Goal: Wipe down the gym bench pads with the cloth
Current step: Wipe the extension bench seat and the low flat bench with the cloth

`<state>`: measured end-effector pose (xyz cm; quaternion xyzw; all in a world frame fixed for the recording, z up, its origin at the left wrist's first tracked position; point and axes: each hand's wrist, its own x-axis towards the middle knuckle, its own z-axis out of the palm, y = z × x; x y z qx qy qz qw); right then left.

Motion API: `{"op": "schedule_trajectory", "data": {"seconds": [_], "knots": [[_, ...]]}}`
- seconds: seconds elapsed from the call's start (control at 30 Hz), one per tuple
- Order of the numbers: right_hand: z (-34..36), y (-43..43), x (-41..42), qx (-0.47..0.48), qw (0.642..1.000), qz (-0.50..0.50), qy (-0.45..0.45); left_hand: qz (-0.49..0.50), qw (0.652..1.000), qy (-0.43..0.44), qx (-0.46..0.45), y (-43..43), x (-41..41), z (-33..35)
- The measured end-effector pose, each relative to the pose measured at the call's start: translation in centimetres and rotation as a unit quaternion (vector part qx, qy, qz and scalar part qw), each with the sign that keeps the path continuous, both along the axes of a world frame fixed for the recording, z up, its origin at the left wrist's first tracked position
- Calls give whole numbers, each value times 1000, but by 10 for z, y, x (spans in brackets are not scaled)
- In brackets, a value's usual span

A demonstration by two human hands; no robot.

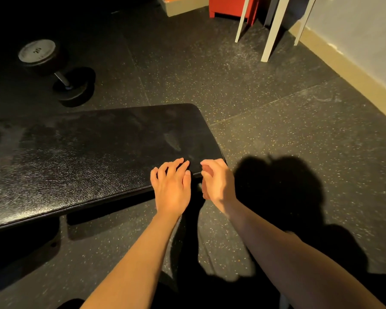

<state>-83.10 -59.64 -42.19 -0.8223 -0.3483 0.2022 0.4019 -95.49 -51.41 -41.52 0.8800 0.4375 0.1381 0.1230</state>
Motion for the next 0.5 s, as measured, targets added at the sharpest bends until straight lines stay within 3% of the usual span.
{"op": "schedule_trajectory", "data": {"seconds": [0.23,0.33,0.5], "knots": [[12,-1,13,-21,995,-89,33,-7,1000,0,10,-3,-3,0],[20,10,-5,15,999,-35,35,-12,1000,-11,-3,-1,-2,2],[35,32,-12,58,998,-5,5,-37,992,-107,-57,17,-15,18]]}}
